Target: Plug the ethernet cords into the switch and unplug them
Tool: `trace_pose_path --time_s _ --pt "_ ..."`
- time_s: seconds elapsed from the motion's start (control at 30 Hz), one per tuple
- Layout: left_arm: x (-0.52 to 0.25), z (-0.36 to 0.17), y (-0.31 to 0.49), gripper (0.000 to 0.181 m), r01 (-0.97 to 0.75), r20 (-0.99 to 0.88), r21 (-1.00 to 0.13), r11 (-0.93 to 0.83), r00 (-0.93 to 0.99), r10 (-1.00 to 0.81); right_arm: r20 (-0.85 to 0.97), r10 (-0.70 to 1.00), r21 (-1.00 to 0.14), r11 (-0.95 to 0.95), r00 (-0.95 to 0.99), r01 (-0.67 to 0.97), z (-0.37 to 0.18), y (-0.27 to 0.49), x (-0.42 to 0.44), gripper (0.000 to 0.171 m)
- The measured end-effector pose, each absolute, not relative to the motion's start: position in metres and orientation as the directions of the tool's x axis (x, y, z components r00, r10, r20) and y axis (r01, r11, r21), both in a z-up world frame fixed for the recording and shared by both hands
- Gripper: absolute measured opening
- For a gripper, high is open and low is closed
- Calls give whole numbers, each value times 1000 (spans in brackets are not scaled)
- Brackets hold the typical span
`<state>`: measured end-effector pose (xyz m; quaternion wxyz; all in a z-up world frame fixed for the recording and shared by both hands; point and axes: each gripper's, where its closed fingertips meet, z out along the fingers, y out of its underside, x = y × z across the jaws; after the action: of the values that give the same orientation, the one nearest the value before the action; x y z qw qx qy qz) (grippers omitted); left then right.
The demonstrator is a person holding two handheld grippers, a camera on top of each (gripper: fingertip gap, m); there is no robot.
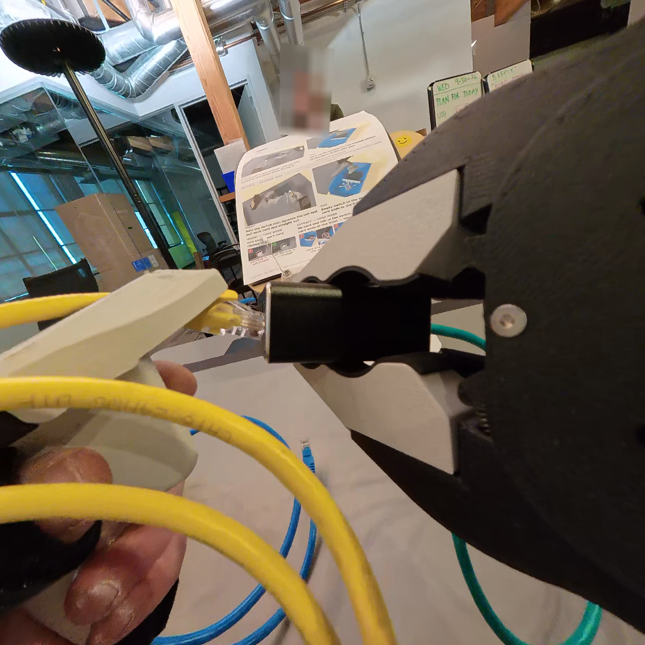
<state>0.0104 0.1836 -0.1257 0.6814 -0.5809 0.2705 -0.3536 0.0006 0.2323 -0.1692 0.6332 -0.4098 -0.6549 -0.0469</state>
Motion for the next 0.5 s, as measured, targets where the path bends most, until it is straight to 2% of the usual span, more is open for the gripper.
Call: trace_pose_path --time_s 0.5 --pt "9 -121 185 12 337 204 -942 8 590 -781 864 484 -463 651 142 602 -168 233 -1 32"
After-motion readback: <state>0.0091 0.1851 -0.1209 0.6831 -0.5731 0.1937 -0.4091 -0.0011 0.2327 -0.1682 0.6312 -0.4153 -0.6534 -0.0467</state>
